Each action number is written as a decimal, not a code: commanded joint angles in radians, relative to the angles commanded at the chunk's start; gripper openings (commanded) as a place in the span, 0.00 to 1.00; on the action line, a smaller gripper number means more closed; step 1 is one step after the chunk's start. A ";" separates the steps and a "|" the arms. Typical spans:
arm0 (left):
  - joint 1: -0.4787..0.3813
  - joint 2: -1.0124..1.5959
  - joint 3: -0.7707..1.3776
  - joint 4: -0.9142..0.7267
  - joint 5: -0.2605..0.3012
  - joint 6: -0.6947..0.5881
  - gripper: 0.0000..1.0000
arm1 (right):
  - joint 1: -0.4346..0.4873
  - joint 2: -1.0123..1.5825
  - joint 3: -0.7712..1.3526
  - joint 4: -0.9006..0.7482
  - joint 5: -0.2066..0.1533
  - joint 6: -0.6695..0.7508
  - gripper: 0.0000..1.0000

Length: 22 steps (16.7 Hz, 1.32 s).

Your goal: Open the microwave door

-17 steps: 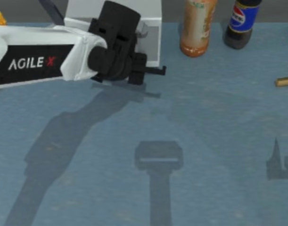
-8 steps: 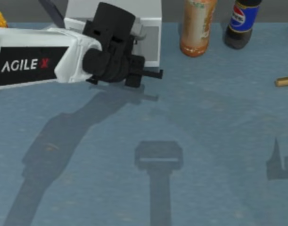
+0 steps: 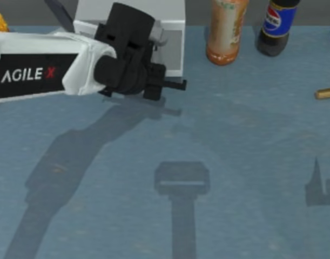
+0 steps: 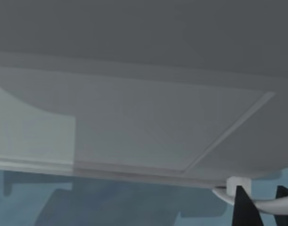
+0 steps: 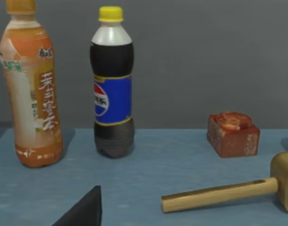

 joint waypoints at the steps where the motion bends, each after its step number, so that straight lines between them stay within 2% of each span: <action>1: 0.000 0.000 0.000 0.000 0.000 0.000 0.00 | 0.000 0.000 0.000 0.000 0.000 0.000 1.00; 14: 0.000 0.000 0.000 0.000 0.000 0.000 0.00 | 0.000 0.000 0.000 0.000 0.000 0.000 1.00; 22: 0.015 -0.027 -0.040 0.017 0.040 0.047 0.00 | 0.000 0.000 0.000 0.000 0.000 0.000 1.00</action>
